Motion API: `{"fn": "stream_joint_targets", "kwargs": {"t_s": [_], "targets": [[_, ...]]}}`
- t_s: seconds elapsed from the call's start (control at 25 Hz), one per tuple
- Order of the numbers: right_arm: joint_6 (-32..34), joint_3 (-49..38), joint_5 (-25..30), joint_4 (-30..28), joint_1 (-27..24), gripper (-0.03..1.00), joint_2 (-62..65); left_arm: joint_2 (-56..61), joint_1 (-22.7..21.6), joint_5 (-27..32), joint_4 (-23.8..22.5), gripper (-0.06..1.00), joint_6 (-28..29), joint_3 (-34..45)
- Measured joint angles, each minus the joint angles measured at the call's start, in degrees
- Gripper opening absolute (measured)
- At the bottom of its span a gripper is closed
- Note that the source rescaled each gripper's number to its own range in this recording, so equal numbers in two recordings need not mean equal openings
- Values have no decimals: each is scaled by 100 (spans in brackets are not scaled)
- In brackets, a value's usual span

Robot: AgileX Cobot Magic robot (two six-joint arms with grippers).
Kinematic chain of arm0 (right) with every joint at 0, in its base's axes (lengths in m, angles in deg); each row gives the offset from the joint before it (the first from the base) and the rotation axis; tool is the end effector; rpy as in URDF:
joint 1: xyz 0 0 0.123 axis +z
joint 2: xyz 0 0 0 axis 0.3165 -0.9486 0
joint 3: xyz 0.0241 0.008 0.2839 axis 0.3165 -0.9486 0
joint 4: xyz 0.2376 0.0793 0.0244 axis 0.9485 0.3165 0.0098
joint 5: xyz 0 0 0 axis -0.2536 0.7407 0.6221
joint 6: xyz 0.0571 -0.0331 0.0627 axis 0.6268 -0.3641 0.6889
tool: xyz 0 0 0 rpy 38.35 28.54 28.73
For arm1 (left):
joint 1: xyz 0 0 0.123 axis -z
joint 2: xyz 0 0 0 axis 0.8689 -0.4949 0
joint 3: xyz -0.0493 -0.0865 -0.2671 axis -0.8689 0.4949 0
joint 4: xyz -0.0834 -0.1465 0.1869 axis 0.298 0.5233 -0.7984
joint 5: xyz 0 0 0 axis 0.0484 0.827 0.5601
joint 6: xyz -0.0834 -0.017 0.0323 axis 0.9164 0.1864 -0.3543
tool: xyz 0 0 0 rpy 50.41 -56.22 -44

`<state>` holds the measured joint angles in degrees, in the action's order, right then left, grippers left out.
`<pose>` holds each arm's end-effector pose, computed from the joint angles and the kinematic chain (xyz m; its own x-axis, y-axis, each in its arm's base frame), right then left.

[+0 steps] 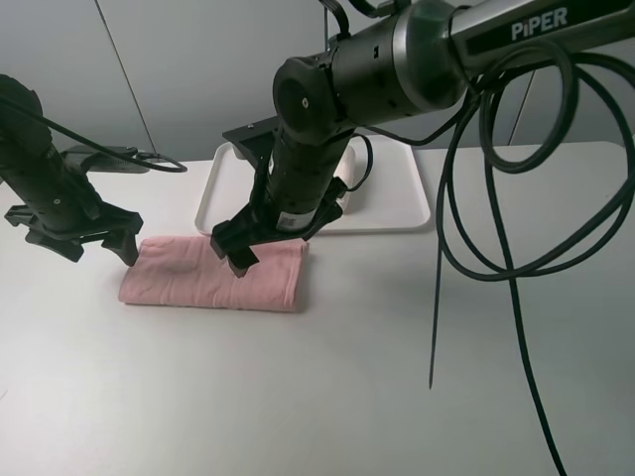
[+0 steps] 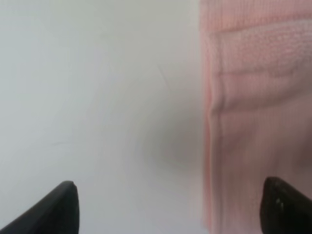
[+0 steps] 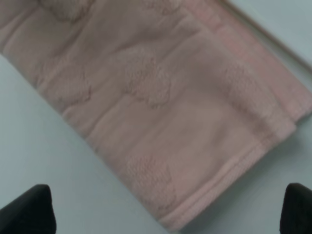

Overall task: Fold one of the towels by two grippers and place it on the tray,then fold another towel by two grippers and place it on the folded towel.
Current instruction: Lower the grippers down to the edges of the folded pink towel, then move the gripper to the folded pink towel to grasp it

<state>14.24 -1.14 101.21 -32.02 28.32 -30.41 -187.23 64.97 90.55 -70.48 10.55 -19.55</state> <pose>0.2837 0.3114 0.1588 -0.7541 -0.5792 -0.3095 -0.6348 0.7637 0.1176 0.3486 -0.0261 0.1387 -0.9863 0.0887 -0.1391 0.0861 0.9960 0.0243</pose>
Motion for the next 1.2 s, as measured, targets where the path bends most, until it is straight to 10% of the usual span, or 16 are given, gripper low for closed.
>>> {"fn": "stream_joint_targets", "kwargs": {"t_s": [1.2], "targets": [[-514, 165, 746, 1068, -776, 100, 0, -958, 0, 284, -161, 96, 152, -419]]}}
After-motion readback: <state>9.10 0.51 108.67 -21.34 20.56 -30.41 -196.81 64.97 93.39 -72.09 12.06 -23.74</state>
